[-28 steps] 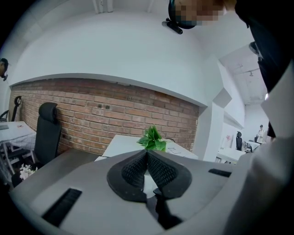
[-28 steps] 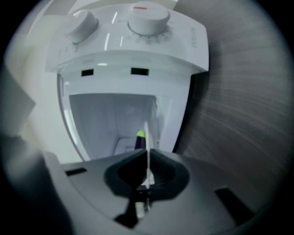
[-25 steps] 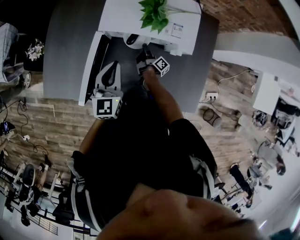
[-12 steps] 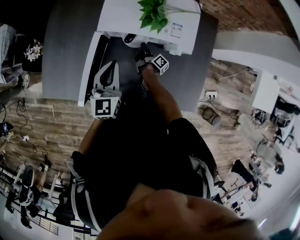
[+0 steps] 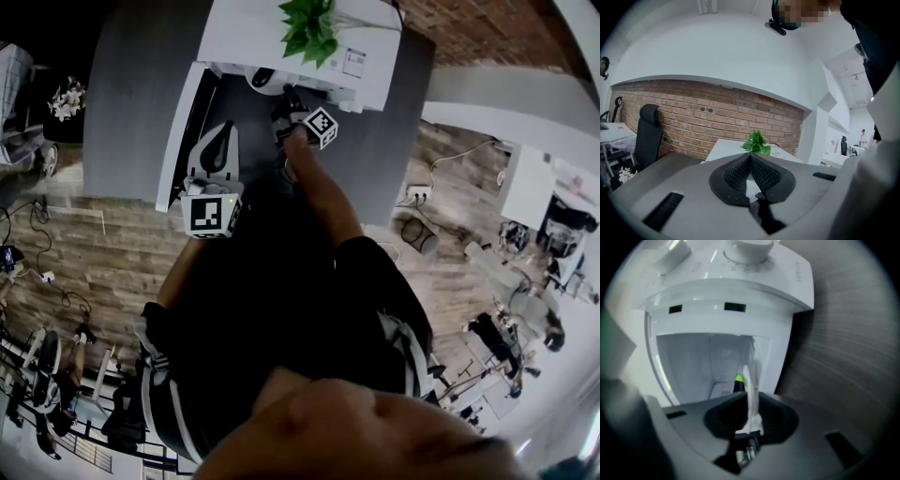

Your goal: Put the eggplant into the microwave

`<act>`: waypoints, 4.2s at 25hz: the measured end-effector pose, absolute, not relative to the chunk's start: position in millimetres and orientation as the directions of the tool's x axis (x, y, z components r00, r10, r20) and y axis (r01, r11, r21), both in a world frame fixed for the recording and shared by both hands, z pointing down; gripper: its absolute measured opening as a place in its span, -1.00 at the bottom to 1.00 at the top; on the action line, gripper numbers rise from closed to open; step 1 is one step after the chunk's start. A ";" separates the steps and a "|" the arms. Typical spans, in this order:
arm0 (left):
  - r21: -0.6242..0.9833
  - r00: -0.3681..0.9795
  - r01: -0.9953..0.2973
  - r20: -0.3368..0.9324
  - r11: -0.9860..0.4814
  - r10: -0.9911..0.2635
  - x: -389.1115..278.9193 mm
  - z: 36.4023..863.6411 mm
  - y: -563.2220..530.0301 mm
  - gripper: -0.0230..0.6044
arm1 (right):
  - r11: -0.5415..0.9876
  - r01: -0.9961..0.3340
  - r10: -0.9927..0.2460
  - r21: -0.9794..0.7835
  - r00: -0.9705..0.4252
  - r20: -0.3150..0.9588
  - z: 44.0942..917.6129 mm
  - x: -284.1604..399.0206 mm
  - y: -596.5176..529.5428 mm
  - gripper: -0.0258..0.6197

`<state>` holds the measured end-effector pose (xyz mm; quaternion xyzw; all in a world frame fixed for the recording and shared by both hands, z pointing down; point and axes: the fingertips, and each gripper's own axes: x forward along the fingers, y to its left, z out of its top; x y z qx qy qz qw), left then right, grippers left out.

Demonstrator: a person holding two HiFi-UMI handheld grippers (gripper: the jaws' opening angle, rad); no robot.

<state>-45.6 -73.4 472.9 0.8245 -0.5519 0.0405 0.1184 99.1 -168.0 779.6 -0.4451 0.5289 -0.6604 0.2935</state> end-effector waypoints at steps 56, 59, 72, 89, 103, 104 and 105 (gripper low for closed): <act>0.182 0.414 -0.905 0.176 -0.384 -0.893 -53.6 473.1 -68.5 -0.81 | 0.081 -0.893 -0.675 -0.442 -0.375 0.635 766.6 55.6 -146.8 -0.80; 0.184 0.411 -0.906 0.173 -0.380 -0.895 -54.7 472.4 -71.1 -0.81 | 0.076 -0.892 -0.679 -0.446 -0.374 0.632 766.5 56.8 -151.2 -0.80; 0.188 0.397 -0.912 0.190 -0.364 -0.898 -61.1 480.6 -74.6 -0.81 | 0.060 -0.889 -0.683 -0.454 -0.368 0.631 767.2 53.9 -170.4 -0.80; 0.202 0.391 -0.914 0.202 -0.352 -0.898 -63.8 485.1 -79.5 -0.81 | 0.093 -0.868 -0.658 -0.487 -0.421 0.625 767.6 18.3 -169.1 -0.80; 0.219 0.381 -0.916 0.219 -0.335 -0.898 -71.6 490.0 -83.3 -0.81 | 0.018 -0.846 -0.655 -0.532 -0.412 0.633 778.6 18.9 -183.0 -0.80; 0.221 0.380 -0.916 0.219 -0.334 -0.899 -71.6 489.7 -84.0 -0.81 | 0.012 -0.844 -0.657 -0.536 -0.410 0.632 778.5 20.4 -184.5 -0.80; 0.224 0.380 -0.916 0.218 -0.332 -0.899 -71.6 489.3 -84.7 -0.81 | 0.005 -0.842 -0.660 -0.540 -0.408 0.631 778.6 22.0 -185.9 -0.80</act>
